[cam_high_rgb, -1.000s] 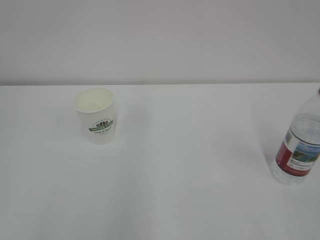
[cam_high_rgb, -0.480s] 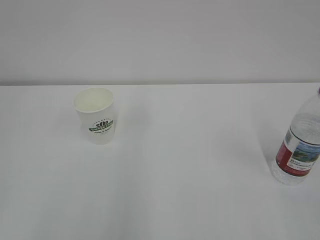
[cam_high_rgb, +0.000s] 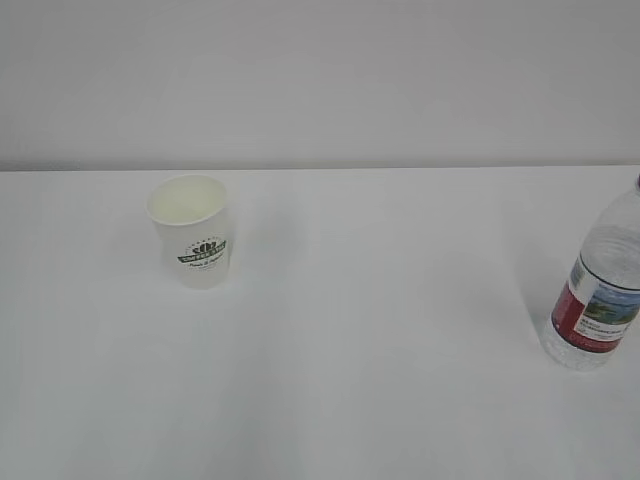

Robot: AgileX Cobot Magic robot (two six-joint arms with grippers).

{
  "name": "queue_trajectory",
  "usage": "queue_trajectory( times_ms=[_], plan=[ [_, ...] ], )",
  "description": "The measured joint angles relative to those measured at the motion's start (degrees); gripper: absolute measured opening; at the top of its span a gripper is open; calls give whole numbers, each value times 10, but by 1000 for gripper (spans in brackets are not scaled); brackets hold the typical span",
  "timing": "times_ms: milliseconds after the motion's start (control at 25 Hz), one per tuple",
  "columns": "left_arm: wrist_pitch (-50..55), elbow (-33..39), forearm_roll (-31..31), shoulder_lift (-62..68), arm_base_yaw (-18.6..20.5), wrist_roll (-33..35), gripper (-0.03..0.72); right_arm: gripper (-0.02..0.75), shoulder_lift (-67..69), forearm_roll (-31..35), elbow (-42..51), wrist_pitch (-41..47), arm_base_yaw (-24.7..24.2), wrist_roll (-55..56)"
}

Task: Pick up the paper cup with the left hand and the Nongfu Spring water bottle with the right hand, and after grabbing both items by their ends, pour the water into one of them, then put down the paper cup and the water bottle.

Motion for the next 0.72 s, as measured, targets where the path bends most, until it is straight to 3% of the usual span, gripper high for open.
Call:
queue_trajectory(
  times_ms=[720],
  plan=[
    [0,0,0,0,0,0,568,591,0,0,0,0,0,0]
  ],
)
